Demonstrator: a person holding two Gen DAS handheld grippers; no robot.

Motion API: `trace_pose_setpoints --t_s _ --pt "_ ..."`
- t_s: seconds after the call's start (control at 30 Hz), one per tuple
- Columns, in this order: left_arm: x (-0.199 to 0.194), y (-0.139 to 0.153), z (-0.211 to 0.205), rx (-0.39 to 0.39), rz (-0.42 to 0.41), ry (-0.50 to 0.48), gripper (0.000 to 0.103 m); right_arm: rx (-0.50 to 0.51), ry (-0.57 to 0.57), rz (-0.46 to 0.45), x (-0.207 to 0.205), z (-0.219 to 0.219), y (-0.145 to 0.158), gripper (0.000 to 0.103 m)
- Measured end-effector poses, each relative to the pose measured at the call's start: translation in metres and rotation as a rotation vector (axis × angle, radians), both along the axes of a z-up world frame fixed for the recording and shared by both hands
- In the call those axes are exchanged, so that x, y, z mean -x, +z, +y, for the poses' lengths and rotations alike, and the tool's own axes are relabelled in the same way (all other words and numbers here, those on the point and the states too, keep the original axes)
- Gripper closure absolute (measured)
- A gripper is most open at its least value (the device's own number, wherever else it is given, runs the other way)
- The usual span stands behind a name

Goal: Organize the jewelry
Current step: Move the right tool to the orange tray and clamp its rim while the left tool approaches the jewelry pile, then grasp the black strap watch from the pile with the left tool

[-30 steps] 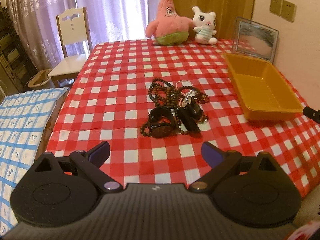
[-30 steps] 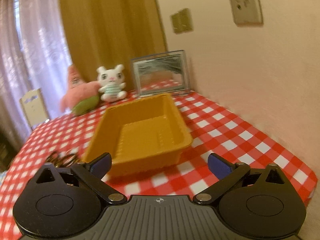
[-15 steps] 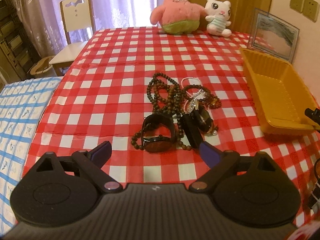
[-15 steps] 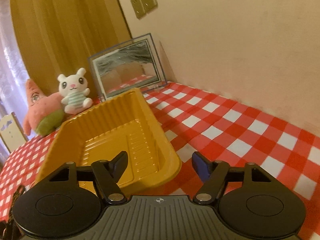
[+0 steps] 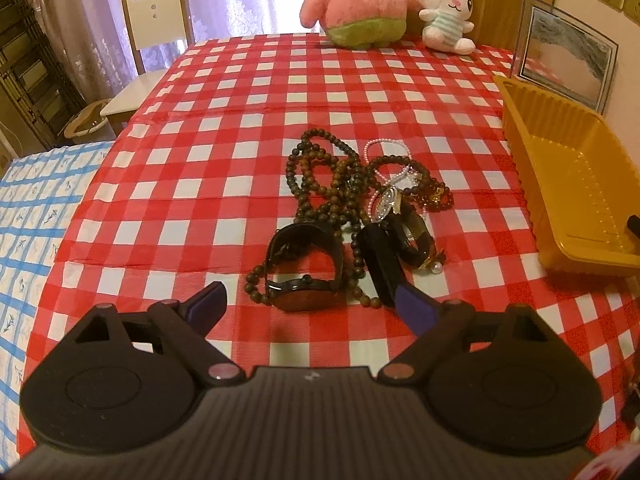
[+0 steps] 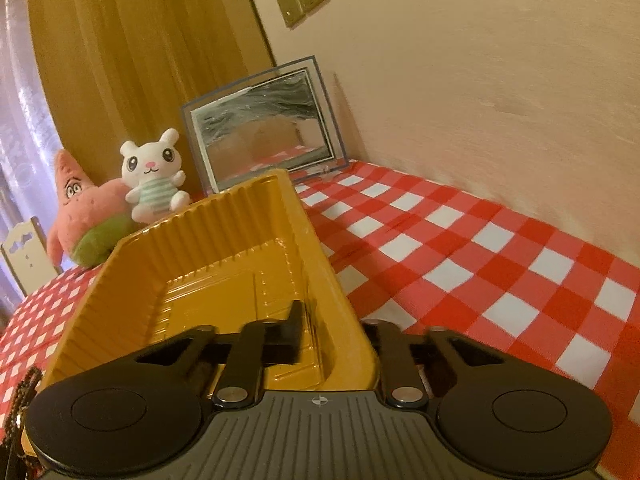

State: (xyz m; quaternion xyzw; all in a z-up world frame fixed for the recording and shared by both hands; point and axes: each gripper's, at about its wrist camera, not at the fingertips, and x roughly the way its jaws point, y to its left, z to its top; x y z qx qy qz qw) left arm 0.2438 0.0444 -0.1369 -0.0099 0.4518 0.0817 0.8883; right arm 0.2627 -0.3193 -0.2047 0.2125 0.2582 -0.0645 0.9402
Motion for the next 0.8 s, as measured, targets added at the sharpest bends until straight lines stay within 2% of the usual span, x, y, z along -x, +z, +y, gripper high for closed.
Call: trace_pose_setpoints --t_s 0.1,0.37,0.53,0.73,0.8 --pt "0.0 0.0 -0.002 -0.002 0.005 0.002 0.014 0.035 0.055 -0.004 0.004 0.001 0.008 0.099" --pt "0.009 -0.001 -0.008 0.005 0.017 0.004 0.016 0.118 0.155 -0.017 0.02 -0.006 0.039 0.099" --pt "0.019 -0.002 -0.015 0.008 0.007 -0.005 0.021 0.162 0.191 -0.009 0.035 -0.005 0.055 0.098" --pt "0.029 0.0 -0.017 0.018 -0.009 -0.032 0.032 0.174 0.188 0.024 0.046 -0.003 0.064 0.098" --pt "0.03 0.0 -0.015 0.005 -0.02 -0.04 0.04 0.177 0.188 0.03 0.047 -0.001 0.066 0.098"
